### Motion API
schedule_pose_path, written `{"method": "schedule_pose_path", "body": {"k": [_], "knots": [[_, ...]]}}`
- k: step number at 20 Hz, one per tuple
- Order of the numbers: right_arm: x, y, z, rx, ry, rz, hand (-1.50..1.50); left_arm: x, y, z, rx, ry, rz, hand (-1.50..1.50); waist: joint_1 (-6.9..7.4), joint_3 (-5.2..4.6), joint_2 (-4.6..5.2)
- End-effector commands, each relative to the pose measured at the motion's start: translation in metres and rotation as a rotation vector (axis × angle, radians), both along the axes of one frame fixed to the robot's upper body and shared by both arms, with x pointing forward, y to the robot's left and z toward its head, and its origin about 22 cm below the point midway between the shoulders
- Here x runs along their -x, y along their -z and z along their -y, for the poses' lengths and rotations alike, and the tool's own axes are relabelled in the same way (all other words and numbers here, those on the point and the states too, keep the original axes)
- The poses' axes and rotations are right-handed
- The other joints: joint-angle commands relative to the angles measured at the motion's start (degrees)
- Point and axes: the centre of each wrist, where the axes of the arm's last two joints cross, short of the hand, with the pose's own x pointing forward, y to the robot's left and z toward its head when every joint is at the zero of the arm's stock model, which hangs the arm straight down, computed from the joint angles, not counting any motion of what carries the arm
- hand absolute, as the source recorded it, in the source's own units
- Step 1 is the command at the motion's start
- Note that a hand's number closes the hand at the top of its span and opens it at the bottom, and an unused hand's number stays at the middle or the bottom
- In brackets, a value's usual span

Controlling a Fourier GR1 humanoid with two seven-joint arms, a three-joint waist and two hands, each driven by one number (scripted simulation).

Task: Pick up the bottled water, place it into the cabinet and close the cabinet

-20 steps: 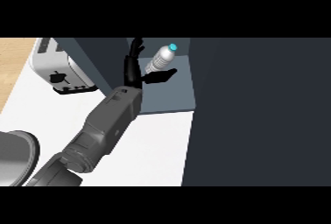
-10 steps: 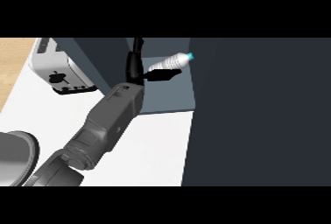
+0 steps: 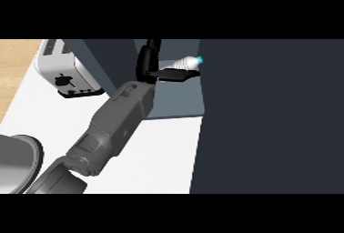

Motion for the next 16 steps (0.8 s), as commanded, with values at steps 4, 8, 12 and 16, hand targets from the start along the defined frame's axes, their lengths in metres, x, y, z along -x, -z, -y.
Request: {"method": "schedule_pose_path", "body": {"k": [4, 8, 12, 16], "knots": [[0.009, -0.016, -0.001, -0.020, 0.005, -0.005, -1.50, 0.013, -0.007, 0.016, 0.132, 0.117, -0.013, -1.50, 1.50, 0.00, -0.81], [0.013, -0.014, 0.013, 0.005, 0.011, 0.001, -1.50, 0.036, 0.016, 0.013, 0.143, 0.143, -0.020, -1.50, 3.20, 0.07, -1.10], [0.012, -0.015, 0.008, 0.023, 0.026, -0.009, -1.50, 0.063, 0.016, 0.015, 0.167, 0.184, -0.038, 1.50, 4.87, 0.06, -1.54], [0.026, -0.025, 0.007, 0.074, 0.012, 0.026, -1.50, 0.090, 0.034, -0.009, 0.172, 0.174, -0.058, 1.50, 4.58, 0.03, -1.63]]}}
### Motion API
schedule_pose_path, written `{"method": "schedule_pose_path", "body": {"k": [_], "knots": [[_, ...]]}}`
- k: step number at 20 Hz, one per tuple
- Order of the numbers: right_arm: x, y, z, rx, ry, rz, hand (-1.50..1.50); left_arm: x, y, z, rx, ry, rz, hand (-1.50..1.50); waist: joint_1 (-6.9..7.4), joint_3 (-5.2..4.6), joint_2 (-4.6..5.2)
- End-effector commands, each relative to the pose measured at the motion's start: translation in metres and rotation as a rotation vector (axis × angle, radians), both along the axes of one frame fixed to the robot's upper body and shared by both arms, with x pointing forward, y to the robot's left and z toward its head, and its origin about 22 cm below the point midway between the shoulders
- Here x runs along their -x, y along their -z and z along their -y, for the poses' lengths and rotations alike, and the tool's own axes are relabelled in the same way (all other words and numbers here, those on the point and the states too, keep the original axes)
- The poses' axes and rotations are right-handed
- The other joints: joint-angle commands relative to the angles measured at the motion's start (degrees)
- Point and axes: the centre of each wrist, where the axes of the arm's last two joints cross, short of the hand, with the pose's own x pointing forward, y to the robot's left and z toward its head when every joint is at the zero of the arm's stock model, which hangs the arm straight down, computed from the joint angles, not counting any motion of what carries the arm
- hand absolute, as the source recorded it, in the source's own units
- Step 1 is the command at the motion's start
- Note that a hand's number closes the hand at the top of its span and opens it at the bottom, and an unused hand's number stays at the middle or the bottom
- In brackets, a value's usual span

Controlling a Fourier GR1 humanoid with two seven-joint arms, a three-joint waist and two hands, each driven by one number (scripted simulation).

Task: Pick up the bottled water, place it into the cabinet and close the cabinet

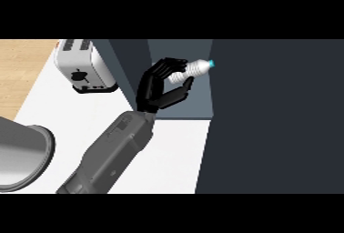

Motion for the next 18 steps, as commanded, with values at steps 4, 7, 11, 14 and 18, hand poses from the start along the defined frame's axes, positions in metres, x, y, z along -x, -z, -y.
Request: {"method": "schedule_pose_path", "body": {"k": [4, 7, 11, 14, 18], "knots": [[0.011, -0.020, 0.001, 0.199, -0.100, 0.035, 1.50, 0.054, 0.014, -0.016, 0.002, 0.013, -0.039, 1.50, 1.07, -0.03, -0.21], [0.006, -0.024, -0.003, 0.238, -0.160, -0.023, 1.50, 0.070, 0.018, -0.048, 0.003, -0.003, -0.028, 1.50, 0.93, -0.06, 0.26], [0.026, -0.032, -0.017, 0.187, -0.251, -0.094, 1.50, 0.106, 0.022, -0.080, 0.000, -0.027, -0.014, 1.50, 0.39, -0.08, 0.20], [0.015, -0.016, -0.033, 0.111, -0.303, -0.143, 1.50, 0.128, 0.025, -0.094, -0.008, -0.061, -0.011, 1.50, 0.01, -0.02, 0.44], [0.026, -0.034, -0.048, 0.115, -0.338, -0.122, 1.50, 0.159, 0.021, -0.121, 0.013, -0.053, -0.014, 1.50, 0.41, -0.12, 0.21]]}}
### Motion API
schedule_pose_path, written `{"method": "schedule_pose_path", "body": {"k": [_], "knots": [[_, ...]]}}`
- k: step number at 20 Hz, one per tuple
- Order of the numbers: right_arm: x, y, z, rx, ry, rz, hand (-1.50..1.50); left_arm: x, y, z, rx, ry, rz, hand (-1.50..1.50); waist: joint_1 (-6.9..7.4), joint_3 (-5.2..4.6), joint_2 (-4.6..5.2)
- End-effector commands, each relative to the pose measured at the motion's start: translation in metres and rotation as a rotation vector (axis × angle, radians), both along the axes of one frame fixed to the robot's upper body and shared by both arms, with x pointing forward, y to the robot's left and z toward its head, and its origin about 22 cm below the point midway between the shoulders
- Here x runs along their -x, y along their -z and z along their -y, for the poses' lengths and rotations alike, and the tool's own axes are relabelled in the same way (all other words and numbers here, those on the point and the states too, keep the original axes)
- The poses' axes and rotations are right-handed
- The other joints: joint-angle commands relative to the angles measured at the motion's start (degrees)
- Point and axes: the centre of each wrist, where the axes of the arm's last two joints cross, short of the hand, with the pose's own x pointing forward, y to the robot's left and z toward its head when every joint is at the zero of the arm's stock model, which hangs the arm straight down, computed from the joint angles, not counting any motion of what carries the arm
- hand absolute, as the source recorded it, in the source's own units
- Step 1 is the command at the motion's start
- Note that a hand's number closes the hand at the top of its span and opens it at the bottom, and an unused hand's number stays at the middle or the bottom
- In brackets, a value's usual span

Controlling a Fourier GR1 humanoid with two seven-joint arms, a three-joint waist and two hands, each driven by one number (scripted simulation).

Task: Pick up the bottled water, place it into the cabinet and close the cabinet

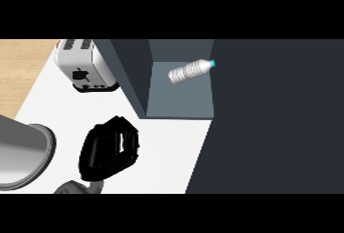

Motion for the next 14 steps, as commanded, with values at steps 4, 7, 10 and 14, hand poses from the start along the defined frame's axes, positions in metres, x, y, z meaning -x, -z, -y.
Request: {"method": "schedule_pose_path", "body": {"k": [4, 7, 10, 14], "knots": [[0.002, -0.014, -0.047, -0.019, -0.085, 0.045, 1.50, 0.041, -0.008, -0.045, -0.005, -0.045, 0.015, 1.50, 0.48, -0.08, 0.08], [-0.001, -0.017, -0.071, -0.030, -0.174, 0.031, 1.50, 0.060, -0.001, -0.035, 0.006, -0.054, 0.029, 1.50, 0.44, -0.06, 0.19], [0.003, -0.016, -0.092, -0.005, -0.211, 0.038, 1.50, 0.059, -0.014, -0.071, 0.013, -0.084, 0.029, 1.50, 0.53, -0.06, 0.12], [-0.003, -0.025, -0.102, 0.031, -0.182, 0.181, 1.50, 0.066, -0.015, -0.070, 0.010, -0.090, 0.015, 1.50, 0.43, -0.06, 0.13]]}}
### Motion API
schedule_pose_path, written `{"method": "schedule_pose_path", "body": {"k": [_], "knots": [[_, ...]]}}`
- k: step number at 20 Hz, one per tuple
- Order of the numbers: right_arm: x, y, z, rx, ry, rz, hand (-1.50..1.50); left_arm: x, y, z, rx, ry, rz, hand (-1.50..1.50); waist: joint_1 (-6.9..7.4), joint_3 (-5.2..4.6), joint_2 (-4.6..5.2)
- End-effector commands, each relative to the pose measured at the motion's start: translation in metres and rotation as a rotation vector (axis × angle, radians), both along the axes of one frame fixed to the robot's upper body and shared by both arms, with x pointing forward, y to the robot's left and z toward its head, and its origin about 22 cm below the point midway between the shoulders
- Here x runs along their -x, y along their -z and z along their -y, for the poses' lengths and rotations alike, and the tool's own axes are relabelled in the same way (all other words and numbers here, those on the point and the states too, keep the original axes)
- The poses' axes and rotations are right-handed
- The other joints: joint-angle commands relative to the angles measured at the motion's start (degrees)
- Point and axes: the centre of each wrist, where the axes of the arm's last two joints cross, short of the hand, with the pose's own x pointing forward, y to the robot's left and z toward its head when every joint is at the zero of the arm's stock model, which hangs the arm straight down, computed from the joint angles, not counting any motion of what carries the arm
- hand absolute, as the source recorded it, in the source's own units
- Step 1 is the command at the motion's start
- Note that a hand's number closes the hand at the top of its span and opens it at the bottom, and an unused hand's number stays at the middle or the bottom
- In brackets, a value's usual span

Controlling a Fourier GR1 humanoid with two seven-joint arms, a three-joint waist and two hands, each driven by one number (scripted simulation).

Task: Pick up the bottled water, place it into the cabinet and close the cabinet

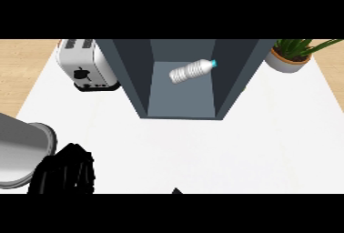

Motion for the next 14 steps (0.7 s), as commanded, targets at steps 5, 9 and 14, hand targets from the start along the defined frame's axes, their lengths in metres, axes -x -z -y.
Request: {"method": "schedule_pose_path", "body": {"k": [5, 9, 14], "knots": [[-0.019, -0.009, -0.059, -0.062, 0.022, 0.101, 1.50, 0.011, -0.016, -0.019, -0.009, -0.017, 0.006, 1.50, 0.97, -0.03, 0.12], [-0.047, -0.016, -0.058, -0.109, 0.119, 0.068, 1.50, 0.015, -0.014, -0.041, 0.001, -0.001, 0.011, 1.50, 1.94, -0.08, 0.53], [-0.097, -0.026, -0.066, -0.127, 0.194, -0.020, 1.50, 0.019, -0.015, -0.066, -0.012, -0.014, 0.010, 1.50, 2.14, 0.01, 0.82]]}}
